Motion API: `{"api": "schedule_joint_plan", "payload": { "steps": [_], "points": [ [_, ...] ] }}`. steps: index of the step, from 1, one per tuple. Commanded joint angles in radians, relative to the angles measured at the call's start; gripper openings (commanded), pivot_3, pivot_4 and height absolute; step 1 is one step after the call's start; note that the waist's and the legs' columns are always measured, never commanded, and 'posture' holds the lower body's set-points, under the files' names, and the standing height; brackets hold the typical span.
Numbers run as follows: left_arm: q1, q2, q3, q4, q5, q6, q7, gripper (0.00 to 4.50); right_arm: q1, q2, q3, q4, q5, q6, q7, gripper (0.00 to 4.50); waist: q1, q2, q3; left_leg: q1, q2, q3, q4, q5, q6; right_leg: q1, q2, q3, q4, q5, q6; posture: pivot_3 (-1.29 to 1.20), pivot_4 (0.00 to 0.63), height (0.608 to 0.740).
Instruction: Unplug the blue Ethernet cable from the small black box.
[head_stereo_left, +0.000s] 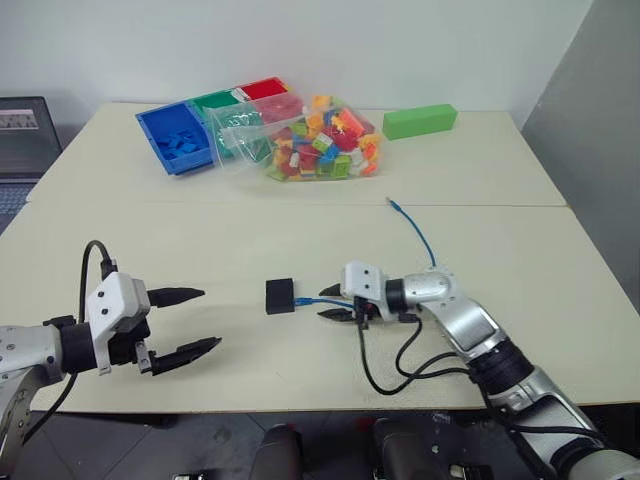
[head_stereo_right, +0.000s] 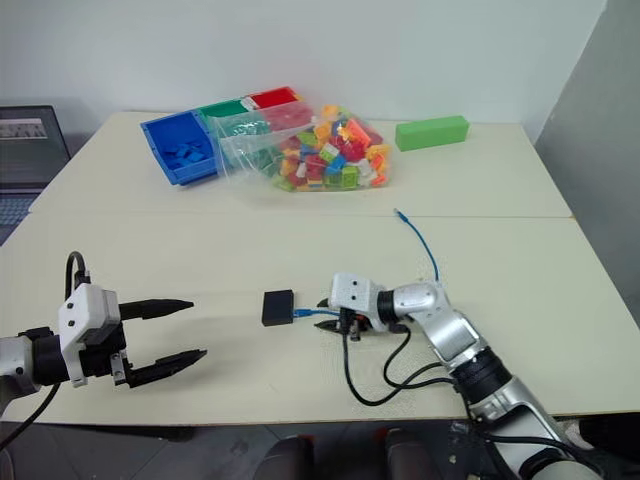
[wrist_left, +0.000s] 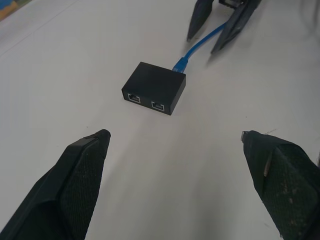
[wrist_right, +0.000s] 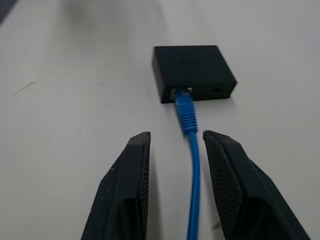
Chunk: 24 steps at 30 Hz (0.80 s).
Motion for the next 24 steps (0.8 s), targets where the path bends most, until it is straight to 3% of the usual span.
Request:
{"api": "schedule_joint_plan", "payload": {
  "steps": [1, 12, 19, 24],
  "points": [
    [0.004, 0.004, 0.018, -0.03, -0.005, -0.003, 0.014, 4.5, -0.028, 0.034, 0.015, 0.019, -0.029, 0.013, -0.034, 1.76, 0.0, 0.0, 0.0, 0.0, 0.0, 0.0, 0.0, 0.0, 0.0, 0.0, 0.0, 0.0, 0.0, 0.0, 0.0, 0.0, 0.15, 0.74],
    [0.012, -0.007, 0.014, -0.033, -0.002, -0.013, 0.036, 4.5, -0.058, 0.07, 0.018, 0.079, -0.06, 0.066, -0.065, 1.76, -0.003, 0.0, 0.0, 0.0, 0.002, 0.0, 0.0, 0.0, 0.0, 0.0, 0.003, 0.0, 0.0, 0.001, -0.001, 0.0, 0.15, 0.74],
    [-0.003, -0.01, 0.013, 0.001, -0.005, 0.001, 0.056, 4.5, -0.065, 0.048, 0.036, 0.073, -0.086, 0.0, -0.049, 0.02, -0.002, 0.0, 0.0, 0.001, 0.003, 0.0, 0.0, 0.0, 0.0, 0.0, 0.003, 0.0, 0.0, 0.001, -0.001, 0.0, 0.15, 0.74],
    [-0.046, -0.012, -0.007, 0.031, -0.037, 0.147, 0.13, 4.5, -0.08, 0.013, 0.037, 0.056, -0.13, -0.182, -0.068, 0.01, -0.002, 0.0, 0.0, 0.0, 0.003, 0.0, 0.0, 0.0, 0.0, 0.0, 0.004, 0.0, 0.0, 0.001, -0.001, 0.0, 0.15, 0.74]
  ]
}}
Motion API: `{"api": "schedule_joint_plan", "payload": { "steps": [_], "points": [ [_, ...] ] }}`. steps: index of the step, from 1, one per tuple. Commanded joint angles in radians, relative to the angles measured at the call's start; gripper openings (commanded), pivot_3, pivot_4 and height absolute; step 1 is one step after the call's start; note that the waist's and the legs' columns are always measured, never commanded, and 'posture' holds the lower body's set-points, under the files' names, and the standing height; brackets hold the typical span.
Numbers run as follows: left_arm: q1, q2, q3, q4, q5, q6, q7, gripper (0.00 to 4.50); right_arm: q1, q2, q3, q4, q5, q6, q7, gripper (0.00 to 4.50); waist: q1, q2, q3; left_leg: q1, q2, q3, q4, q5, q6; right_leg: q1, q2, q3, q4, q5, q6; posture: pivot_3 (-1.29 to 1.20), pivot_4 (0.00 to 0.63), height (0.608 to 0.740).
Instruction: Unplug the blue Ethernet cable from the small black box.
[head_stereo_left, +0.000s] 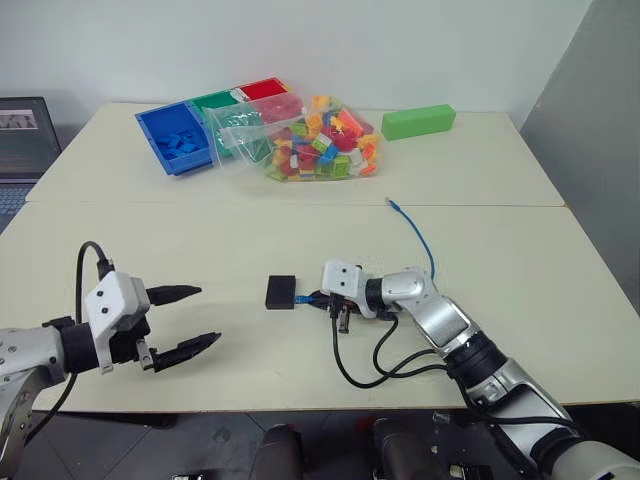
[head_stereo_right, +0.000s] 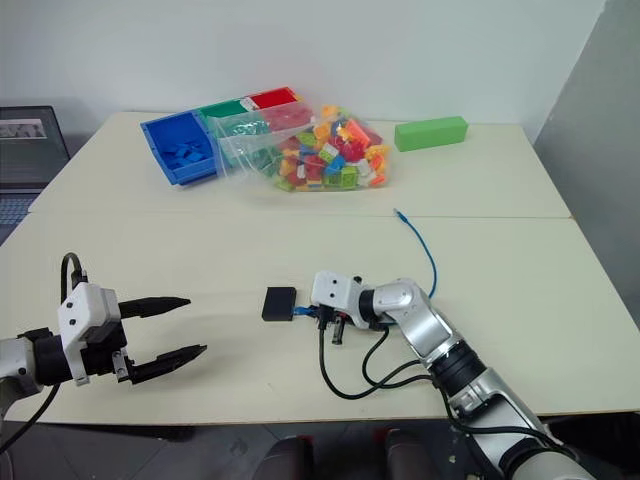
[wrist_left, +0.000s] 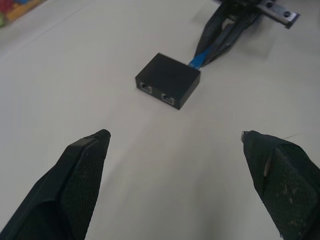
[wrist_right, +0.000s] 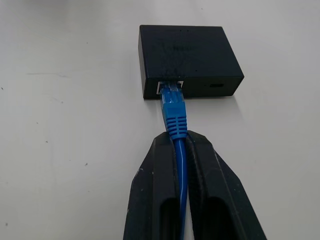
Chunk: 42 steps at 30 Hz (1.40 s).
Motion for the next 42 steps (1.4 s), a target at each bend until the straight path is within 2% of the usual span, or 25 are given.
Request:
{"api": "schedule_joint_plan", "payload": {
  "steps": [1, 2, 7, 12, 23, 26, 39, 41, 42],
  "points": [
    [-0.028, -0.002, -0.002, 0.001, -0.054, 0.122, 0.054, 4.5, -0.036, -0.032, -0.006, -0.032, -0.036, -0.176, -0.022, 0.01, -0.002, 0.0, 0.0, 0.0, 0.0, 0.0, 0.0, 0.0, 0.0, 0.0, 0.0, 0.0, 0.0, 0.0, 0.0, 0.0, 0.15, 0.74],
    [-0.034, -0.002, -0.004, 0.0, -0.064, 0.155, 0.064, 4.5, -0.039, -0.038, -0.007, -0.032, -0.043, -0.21, -0.025, 0.01, -0.002, 0.0, 0.0, 0.0, 0.0, 0.0, 0.0, 0.0, 0.0, 0.0, 0.0, 0.0, 0.0, 0.0, 0.0, 0.0, 0.15, 0.74],
    [-0.145, -0.092, -0.002, -0.028, -0.326, 0.413, 0.142, 4.5, -0.075, -0.118, -0.029, -0.041, -0.077, -0.49, -0.044, 0.01, -0.001, 0.0, 0.0, -0.001, 0.0, 0.0, 0.0, 0.0, 0.0, 0.0, 0.0, -0.001, 0.0, 0.0, 0.0, 0.0, 0.15, 0.74],
    [-0.27, -0.16, -0.023, 0.001, -0.44, 0.52, 0.219, 4.5, -0.086, -0.126, -0.05, -0.059, -0.055, -0.581, -0.051, 0.01, -0.001, -0.001, 0.0, 0.0, 0.001, -0.001, 0.0, 0.0, 0.0, 0.001, 0.0, -0.001, 0.0, 0.0, 0.0, 0.0, 0.15, 0.74],
    [-0.364, -0.192, -0.101, 0.046, -0.476, 0.566, 0.217, 4.5, -0.085, -0.091, -0.076, -0.108, -0.015, -0.576, -0.061, 0.01, -0.002, -0.001, 0.0, 0.0, 0.0, -0.002, 0.0, 0.0, -0.001, 0.001, 0.0, -0.001, 0.001, 0.001, -0.001, 0.0, 0.15, 0.74],
    [-0.379, -0.207, -0.098, 0.062, -0.492, 0.567, 0.221, 4.0, -0.084, -0.09, -0.082, -0.116, -0.007, -0.571, -0.058, 0.0, -0.001, -0.001, -0.001, 0.0, 0.0, -0.002, 0.0, 0.0, -0.001, 0.001, 0.0, -0.001, 0.001, 0.001, -0.002, 0.0, 0.15, 0.74],
    [-0.396, -0.232, -0.079, 0.085, -0.585, 0.605, 0.245, 1.08, -0.079, -0.102, -0.089, -0.133, -0.007, -0.579, -0.065, 0.0, 0.001, -0.001, 0.0, 0.0, 0.0, -0.002, 0.001, 0.0, -0.001, 0.001, 0.0, -0.001, 0.001, 0.001, -0.002, 0.0, 0.15, 0.74],
    [-0.395, -0.231, -0.081, 0.084, -0.593, 0.607, 0.247, 0.77, -0.078, -0.104, -0.091, -0.136, 0.003, -0.579, -0.06, 0.0, 0.0, -0.001, 0.0, 0.0, 0.0, -0.002, 0.001, 0.0, -0.001, 0.001, 0.0, 0.0, 0.001, 0.001, -0.002, 0.0, 0.15, 0.74],
    [-0.394, -0.229, -0.082, 0.084, -0.595, 0.606, 0.247, 0.77, -0.075, -0.106, -0.091, -0.139, 0.011, -0.578, -0.053, 0.0, 0.0, -0.001, 0.0, 0.0, 0.0, -0.002, 0.0, 0.0, -0.001, 0.001, 0.0, -0.001, 0.001, 0.001, -0.002, 0.0, 0.15, 0.74]
  ]
}}
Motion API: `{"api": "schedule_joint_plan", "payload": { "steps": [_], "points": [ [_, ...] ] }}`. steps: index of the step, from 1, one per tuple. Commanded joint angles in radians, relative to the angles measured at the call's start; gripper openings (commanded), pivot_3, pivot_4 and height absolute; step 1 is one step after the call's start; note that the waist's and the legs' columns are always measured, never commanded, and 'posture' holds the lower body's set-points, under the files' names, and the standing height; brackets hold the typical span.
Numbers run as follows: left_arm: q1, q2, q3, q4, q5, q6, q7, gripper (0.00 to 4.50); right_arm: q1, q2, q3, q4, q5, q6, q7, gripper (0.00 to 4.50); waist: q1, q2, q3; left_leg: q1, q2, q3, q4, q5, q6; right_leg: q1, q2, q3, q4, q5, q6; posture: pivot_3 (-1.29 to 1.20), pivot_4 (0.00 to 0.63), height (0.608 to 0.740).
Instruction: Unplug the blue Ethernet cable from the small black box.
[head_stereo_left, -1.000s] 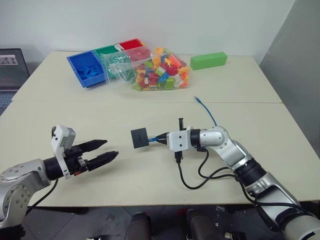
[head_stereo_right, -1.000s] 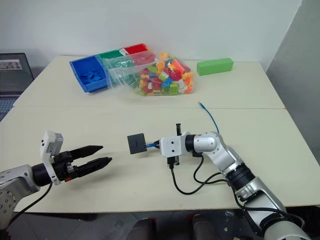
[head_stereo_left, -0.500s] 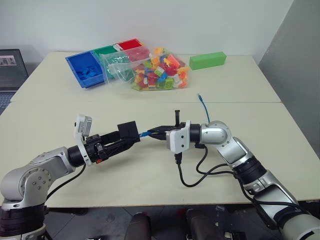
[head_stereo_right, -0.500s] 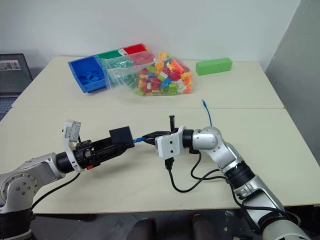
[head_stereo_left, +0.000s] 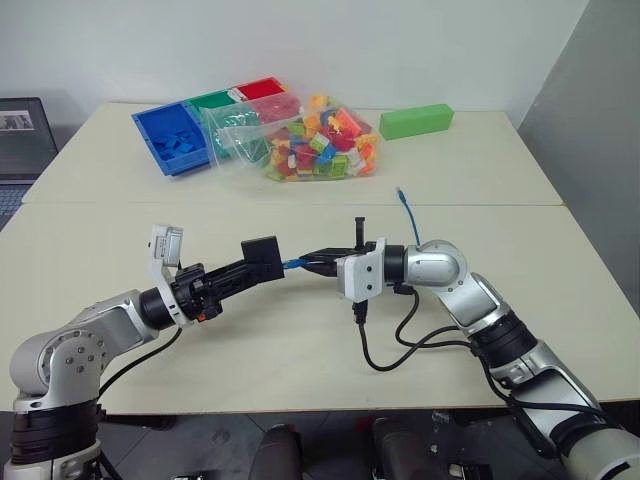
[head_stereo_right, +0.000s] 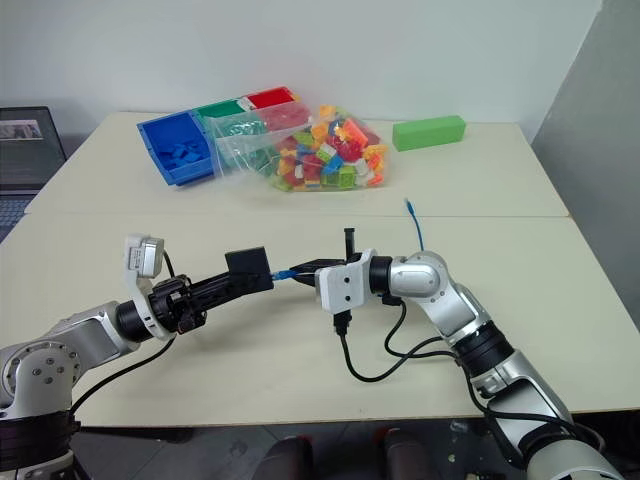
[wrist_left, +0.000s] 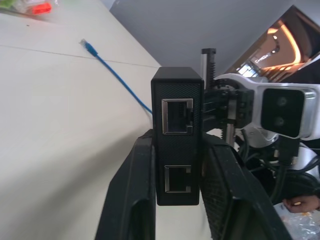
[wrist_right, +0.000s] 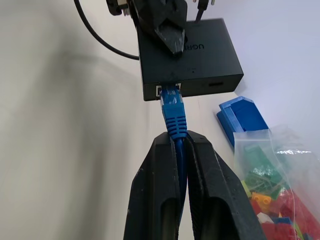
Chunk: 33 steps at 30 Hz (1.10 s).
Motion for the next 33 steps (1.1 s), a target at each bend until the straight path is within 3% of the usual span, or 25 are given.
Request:
{"api": "schedule_joint_plan", "payload": {
  "steps": [1, 3, 5, 6, 10, 14, 22, 33],
  "points": [
    [-0.005, 0.007, 0.013, -0.008, -0.011, 0.002, 0.01, 0.77, -0.001, 0.0, -0.027, -0.072, 0.048, -0.024, 0.014, 0.0, 0.0, 0.0, 0.0, 0.0, 0.0, 0.0, 0.0, 0.0, 0.0, 0.0, 0.0, 0.0, 0.0, 0.0, 0.0, 0.0, 0.15, 0.74],
    [-0.006, 0.01, 0.008, -0.011, -0.011, 0.001, 0.006, 0.77, 0.003, -0.008, -0.023, -0.077, 0.054, -0.033, 0.025, 0.0, 0.001, 0.0, 0.0, 0.0, 0.0, 0.0, 0.0, 0.0, 0.0, 0.0, 0.0, 0.0, 0.0, 0.0, 0.0, 0.0, 0.15, 0.74],
    [-0.012, 0.017, 0.002, -0.012, -0.002, -0.004, -0.001, 0.77, 0.007, -0.015, -0.026, -0.084, 0.064, -0.033, 0.032, 0.67, 0.001, 0.0, 0.0, 0.0, 0.0, 0.0, 0.0, 0.0, 0.0, 0.0, 0.0, 0.0, 0.0, 0.0, 0.0, 0.0, 0.15, 0.74],
    [-0.018, 0.018, -0.001, -0.01, 0.0, -0.006, -0.002, 0.77, 0.011, -0.023, -0.024, -0.093, 0.077, -0.027, 0.051, 0.71, 0.001, 0.0, 0.0, 0.0, 0.0, 0.0, 0.0, 0.0, 0.0, 0.0, 0.0, 0.0, 0.0, 0.0, 0.0, 0.0, 0.15, 0.74],
    [-0.034, 0.057, -0.041, -0.007, 0.05, -0.033, -0.062, 0.77, 0.044, -0.083, -0.021, -0.178, 0.167, 0.058, 0.161, 1.68, 0.003, 0.0, 0.0, 0.0, 0.0, -0.001, 0.0, 0.0, 0.0, 0.0, 0.0, 0.0, 0.0, 0.0, 0.0, 0.0, 0.15, 0.74],
    [-0.041, 0.102, -0.096, -0.003, 0.111, -0.08, -0.156, 0.77, 0.085, -0.127, -0.053, -0.313, 0.358, 0.322, 0.241, 2.65, 0.009, 0.0, 0.0, 0.0, -0.001, 0.0, 0.0, 0.0, 0.0, 0.0, 0.0, 0.0, -0.001, 0.0, 0.0, 0.0, 0.15, 0.74],
    [-0.119, 0.105, -0.154, 0.0, 0.132, -0.107, -0.259, 0.77, 0.136, -0.091, -0.172, -0.408, 0.709, 0.957, 0.135, 2.67, 0.009, 0.0, 0.0, 0.0, 0.0, 0.0, 0.0, 0.0, 0.0, 0.0, 0.0, 0.0, -0.001, 0.0, 0.0, 0.0, 0.15, 0.74],
    [-0.141, 0.078, -0.122, 0.005, 0.06, -0.057, -0.261, 0.77, 0.153, 0.055, -0.338, -0.393, 1.005, 1.315, -0.022, 2.67, 0.006, 0.001, 0.0, -0.001, 0.0, 0.001, 0.0, 0.0, 0.0, -0.001, 0.004, 0.001, -0.002, 0.0, 0.0, 0.0, 0.15, 0.74]
  ]
}}
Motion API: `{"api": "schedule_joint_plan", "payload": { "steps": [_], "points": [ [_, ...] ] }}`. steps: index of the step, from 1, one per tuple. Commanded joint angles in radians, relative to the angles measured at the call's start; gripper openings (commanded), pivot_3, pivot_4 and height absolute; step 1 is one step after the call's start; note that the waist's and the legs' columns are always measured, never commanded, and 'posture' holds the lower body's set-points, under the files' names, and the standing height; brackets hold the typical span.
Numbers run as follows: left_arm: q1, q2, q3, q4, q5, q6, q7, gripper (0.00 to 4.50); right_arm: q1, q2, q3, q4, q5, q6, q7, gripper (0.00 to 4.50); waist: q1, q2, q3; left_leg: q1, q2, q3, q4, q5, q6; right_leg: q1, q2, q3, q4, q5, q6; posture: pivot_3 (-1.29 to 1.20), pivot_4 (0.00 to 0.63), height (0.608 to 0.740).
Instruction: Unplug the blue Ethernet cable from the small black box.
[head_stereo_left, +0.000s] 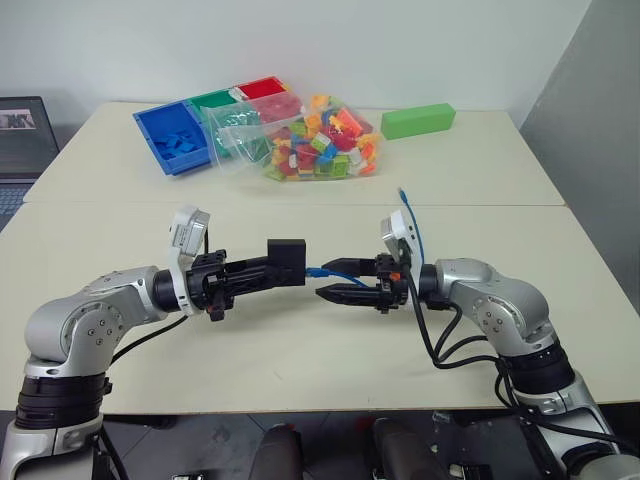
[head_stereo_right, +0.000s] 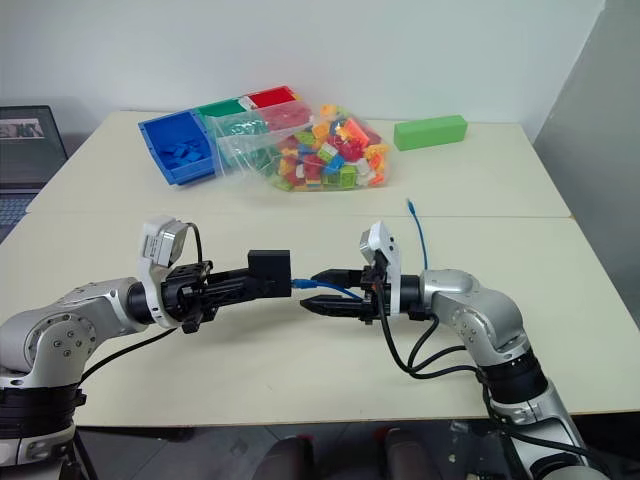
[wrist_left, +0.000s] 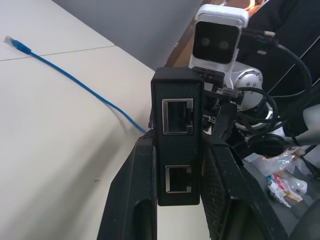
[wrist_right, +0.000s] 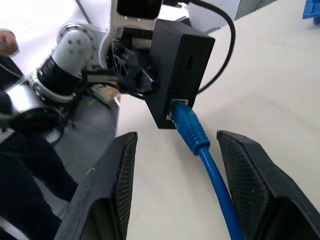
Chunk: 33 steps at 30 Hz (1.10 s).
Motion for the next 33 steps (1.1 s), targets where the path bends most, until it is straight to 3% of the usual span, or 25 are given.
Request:
{"api": "schedule_joint_plan", "payload": {
  "steps": [1, 27, 33],
  "points": [
    [-0.008, -0.007, 0.039, -0.013, -0.049, 0.012, -0.001, 0.77, -0.011, 0.038, -0.068, -0.018, 0.1, 0.073, -0.045, 2.67, 0.0, 0.0, 0.0, 0.0, 0.0, 0.0, 0.0, 0.0, 0.0, 0.0, 0.0, 0.0, 0.0, 0.0, 0.0, 0.0, 0.15, 0.74],
    [0.006, -0.019, 0.054, -0.022, -0.099, 0.038, 0.042, 0.77, -0.023, 0.073, -0.058, 0.011, 0.087, 0.063, -0.056, 2.67, -0.002, 0.0, 0.0, 0.0, 0.0, 0.0, 0.0, 0.0, 0.0, 0.0, 0.001, 0.0, -0.001, -0.003, 0.005, 0.0, 0.15, 0.74],
    [0.013, -0.017, 0.049, -0.026, -0.095, 0.035, 0.035, 0.77, -0.028, 0.069, -0.054, 0.013, 0.087, 0.065, -0.048, 1.49, -0.005, 0.0, 0.0, 0.0, 0.0, 0.0, 0.0, 0.0, 0.0, 0.0, 0.001, 0.0, -0.001, -0.003, 0.005, 0.0, 0.15, 0.74]
  ]
}}
